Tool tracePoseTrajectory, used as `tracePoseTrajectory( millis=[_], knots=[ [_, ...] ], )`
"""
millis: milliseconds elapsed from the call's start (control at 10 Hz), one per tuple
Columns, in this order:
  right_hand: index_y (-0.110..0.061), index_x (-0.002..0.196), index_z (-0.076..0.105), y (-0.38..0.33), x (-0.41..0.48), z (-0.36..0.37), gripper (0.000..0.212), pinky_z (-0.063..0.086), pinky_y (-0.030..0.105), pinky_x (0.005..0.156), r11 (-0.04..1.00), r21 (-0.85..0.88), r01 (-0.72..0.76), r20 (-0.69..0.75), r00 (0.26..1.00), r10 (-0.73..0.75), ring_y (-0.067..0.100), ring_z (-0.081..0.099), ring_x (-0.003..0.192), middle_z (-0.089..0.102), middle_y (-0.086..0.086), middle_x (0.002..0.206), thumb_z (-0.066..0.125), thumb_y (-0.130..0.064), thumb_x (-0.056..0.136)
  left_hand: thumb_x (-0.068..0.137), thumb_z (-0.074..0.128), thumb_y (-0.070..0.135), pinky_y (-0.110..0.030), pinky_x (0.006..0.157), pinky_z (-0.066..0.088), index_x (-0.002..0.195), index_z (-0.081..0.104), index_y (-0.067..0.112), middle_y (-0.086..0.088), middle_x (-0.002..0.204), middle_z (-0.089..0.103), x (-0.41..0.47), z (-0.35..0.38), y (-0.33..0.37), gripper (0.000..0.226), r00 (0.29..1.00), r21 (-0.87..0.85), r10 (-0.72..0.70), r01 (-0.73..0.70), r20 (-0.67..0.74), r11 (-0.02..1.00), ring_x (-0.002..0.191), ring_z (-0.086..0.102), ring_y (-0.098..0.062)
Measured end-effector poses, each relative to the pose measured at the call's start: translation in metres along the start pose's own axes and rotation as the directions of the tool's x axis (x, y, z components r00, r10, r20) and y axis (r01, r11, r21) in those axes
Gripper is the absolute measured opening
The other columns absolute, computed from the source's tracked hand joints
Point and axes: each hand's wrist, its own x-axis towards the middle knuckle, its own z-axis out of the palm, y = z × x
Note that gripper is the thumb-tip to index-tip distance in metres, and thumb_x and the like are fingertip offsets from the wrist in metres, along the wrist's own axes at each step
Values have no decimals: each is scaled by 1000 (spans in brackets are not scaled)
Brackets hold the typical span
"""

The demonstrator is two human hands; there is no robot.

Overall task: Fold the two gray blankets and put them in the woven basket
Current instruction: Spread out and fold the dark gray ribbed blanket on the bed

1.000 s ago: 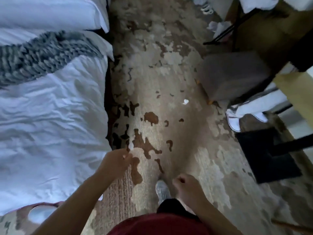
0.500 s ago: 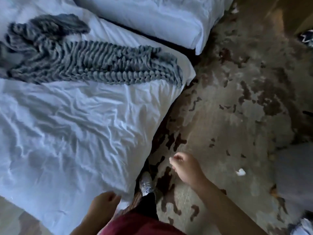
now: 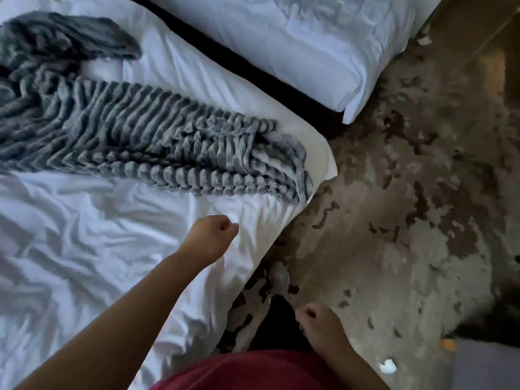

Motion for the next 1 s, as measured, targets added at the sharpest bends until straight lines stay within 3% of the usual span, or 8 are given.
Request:
tracePoseTrajectory(
  millis=[300, 400, 500, 600, 700, 800, 900, 1000],
  knots=[
    [-11, 61, 57, -212, 253, -78, 25, 42, 33, 58, 918, -237, 318, 222, 938, -267, 25, 56, 60, 59, 6, 58, 55, -24, 82, 93, 49, 31, -24, 55, 42, 70, 57, 13, 2, 69, 55, 112, 38, -33, 31, 858, 32, -513, 512, 33, 859, 60, 51, -11],
    [-8, 78, 65, -287, 333, -93, 16, 41, 31, 66, 849, -325, 416, 201, 908, -368, 31, 62, 82, 69, 11, 81, 59, -22, 81, 94, 48, 33, -25, 65, 42, 66, 50, 23, 7, 70, 52, 130, 54, -29, 29, 772, 33, -632, 632, 71, 775, 74, 54, -14],
    [-18, 101, 61, -348, 406, -99, 33, 41, 27, 76, 782, -392, 484, 77, 865, -497, 28, 61, 94, 64, 11, 100, 67, -21, 69, 94, 48, 38, -24, 66, 44, 74, 50, 26, 8, 75, 56, 156, 61, -13, 23, 716, -8, -697, 697, 39, 717, 81, 59, -16],
    [-12, 142, 38, -382, 459, -97, 84, 43, 40, 101, 702, -587, 404, 146, 905, -399, 34, 50, 123, 50, 18, 138, 79, -24, 69, 93, 51, 38, -25, 60, 44, 92, 54, 27, 5, 79, 65, 184, 55, 6, 12, 688, -178, -724, 708, -45, 684, 69, 58, -14],
    [-3, 107, 65, -410, 453, -78, 33, 47, 33, 76, 728, -552, 407, 286, 912, -293, 32, 63, 95, 67, 20, 104, 70, -18, 77, 93, 55, 37, -23, 55, 41, 96, 54, 26, 5, 82, 63, 208, 31, 20, 11, 679, -415, -732, 651, -55, 635, 63, 55, -9],
    [-4, 78, 64, -436, 371, -33, 17, 33, 28, 62, 711, -330, 622, 436, 768, -469, 30, 61, 81, 66, 18, 83, 58, -19, 84, 91, 58, 42, -28, 69, 48, 92, 65, 25, -2, 86, 67, 224, -13, 36, 18, 693, -901, -720, 337, 40, 274, 71, 61, -14],
    [-12, 66, 54, -438, 262, 8, 23, 28, 20, 57, 564, -40, 825, 793, 369, -484, 21, 58, 74, 68, 8, 72, 55, -29, 82, 89, 53, 50, -22, 52, 53, 73, 65, 19, 1, 54, 65, 217, -62, 37, 37, 698, -993, -712, -16, 74, -119, 51, 64, -12],
    [-9, 84, 66, -439, 226, 23, 29, 42, 25, 69, 591, 62, 804, 875, 241, -420, 14, 62, 85, 72, 6, 87, 54, -35, 89, 100, 41, 28, -18, 30, 43, 75, 51, 15, 5, 39, 59, 201, -93, 15, 30, 489, -989, -871, -99, 44, -106, 33, 57, -6]
  ],
)
